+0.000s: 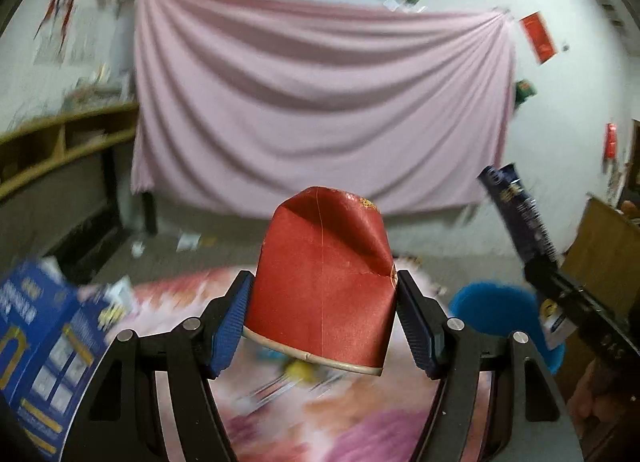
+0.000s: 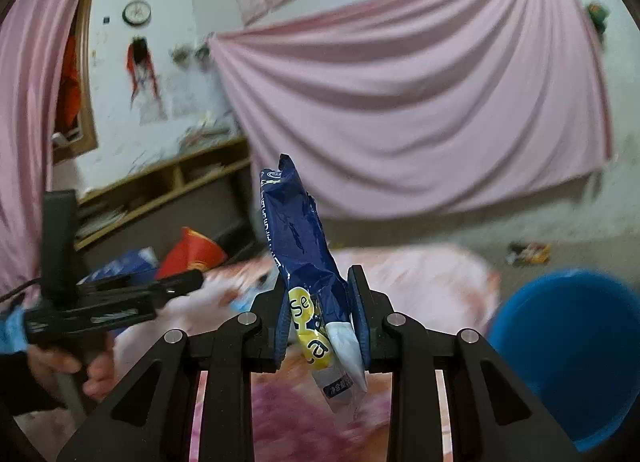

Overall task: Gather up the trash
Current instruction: 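Carry both items over the blue bucket and open both grippers to drop them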

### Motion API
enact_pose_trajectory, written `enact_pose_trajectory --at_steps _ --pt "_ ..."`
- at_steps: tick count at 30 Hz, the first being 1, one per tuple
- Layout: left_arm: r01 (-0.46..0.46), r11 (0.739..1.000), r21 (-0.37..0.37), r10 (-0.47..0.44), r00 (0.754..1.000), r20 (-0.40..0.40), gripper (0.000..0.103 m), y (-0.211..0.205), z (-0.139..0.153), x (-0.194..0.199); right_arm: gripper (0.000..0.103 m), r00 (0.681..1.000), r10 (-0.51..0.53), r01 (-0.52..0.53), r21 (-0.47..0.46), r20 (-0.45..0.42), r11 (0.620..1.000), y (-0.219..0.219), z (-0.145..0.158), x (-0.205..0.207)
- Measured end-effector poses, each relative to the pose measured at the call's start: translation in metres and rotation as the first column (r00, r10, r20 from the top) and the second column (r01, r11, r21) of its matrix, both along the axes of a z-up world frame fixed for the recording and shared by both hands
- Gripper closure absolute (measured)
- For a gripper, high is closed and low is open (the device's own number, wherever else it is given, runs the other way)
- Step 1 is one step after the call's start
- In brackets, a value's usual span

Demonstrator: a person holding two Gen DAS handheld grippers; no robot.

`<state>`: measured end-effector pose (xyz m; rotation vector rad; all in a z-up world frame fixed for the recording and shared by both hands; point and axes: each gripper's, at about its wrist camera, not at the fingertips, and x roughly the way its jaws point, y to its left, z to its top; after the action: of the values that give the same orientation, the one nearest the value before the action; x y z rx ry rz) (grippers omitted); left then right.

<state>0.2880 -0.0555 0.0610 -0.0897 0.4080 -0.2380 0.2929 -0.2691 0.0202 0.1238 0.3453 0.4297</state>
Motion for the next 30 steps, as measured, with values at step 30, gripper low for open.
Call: enact_pose_trajectory --at_steps 30 --pt "0.377 0.926 0.014 -0.361 0.898 -0.251 0.038 -0.229 -0.010 0.073 0.075 0.881 -0.401 0.439 0.118 -0.250 0.891 -0.216 -0.026 0.011"
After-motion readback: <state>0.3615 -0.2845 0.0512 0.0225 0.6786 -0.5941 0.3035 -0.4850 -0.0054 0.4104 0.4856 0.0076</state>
